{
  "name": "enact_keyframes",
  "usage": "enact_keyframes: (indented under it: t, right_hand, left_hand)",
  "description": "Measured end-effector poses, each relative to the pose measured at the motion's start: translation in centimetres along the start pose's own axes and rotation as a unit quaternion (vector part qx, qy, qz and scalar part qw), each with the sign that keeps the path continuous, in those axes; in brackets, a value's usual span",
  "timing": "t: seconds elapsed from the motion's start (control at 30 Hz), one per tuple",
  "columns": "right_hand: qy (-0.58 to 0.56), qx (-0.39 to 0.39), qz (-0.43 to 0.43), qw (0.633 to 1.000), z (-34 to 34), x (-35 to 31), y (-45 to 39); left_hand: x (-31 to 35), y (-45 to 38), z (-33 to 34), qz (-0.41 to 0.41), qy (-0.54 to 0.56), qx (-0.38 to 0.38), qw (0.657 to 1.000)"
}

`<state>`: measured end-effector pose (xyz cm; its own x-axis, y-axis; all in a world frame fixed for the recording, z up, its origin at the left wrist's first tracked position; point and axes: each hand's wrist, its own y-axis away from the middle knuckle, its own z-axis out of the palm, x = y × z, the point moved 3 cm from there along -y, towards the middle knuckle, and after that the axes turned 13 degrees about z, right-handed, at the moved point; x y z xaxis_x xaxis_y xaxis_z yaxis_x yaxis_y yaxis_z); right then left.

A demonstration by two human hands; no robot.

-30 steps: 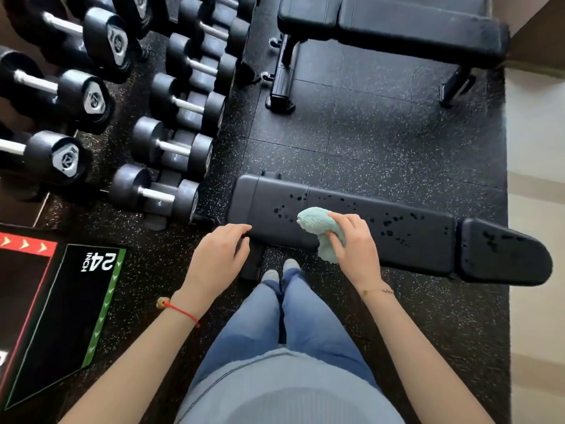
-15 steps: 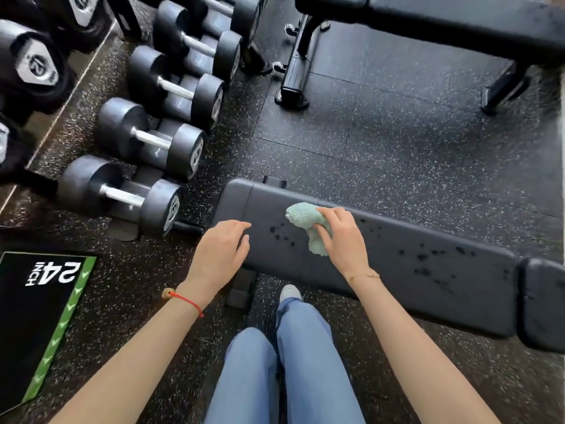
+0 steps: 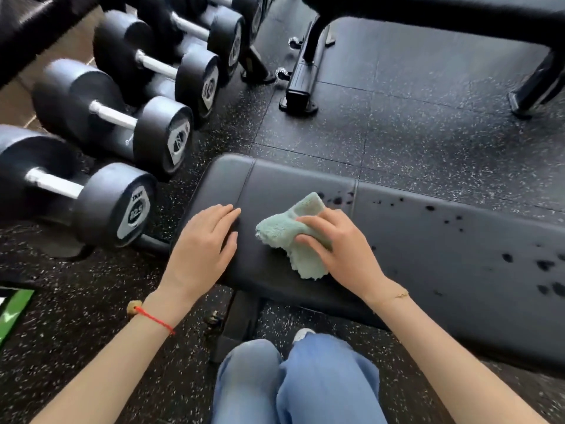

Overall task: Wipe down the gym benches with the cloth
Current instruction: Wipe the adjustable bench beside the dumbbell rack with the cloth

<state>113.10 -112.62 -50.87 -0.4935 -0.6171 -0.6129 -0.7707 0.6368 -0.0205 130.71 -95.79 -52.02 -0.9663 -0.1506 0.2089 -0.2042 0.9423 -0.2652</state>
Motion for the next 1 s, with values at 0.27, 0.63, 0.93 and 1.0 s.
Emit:
enact_keyframes:
  t: [0.27,0.63,0.93,1.0]
  right_hand:
    - [0.161,-0.035,-0.057,0.985,3.6,-1.1,-0.1]
    - [0.202,0.004,0.066,0.977,1.9,1.2,-4.0]
    - [0.187,-0.022,-0.084,0.978,3.6,0.5,1.9]
    - [0.188,0.005,-0.019,0.982,1.7,2.2,-0.2]
  left_hand:
    - [-1.8,0.9,1.7,-0.021,0.034,0.038,0.998]
    - [-3.6,1.8,2.3,-0.032,0.033,0.07,0.996]
    - [-4.0,2.0,2.7,-0.031,0.036,0.089,0.995]
    - [-4.0,2.0,2.8,-0.032,0.035,0.09,0.995]
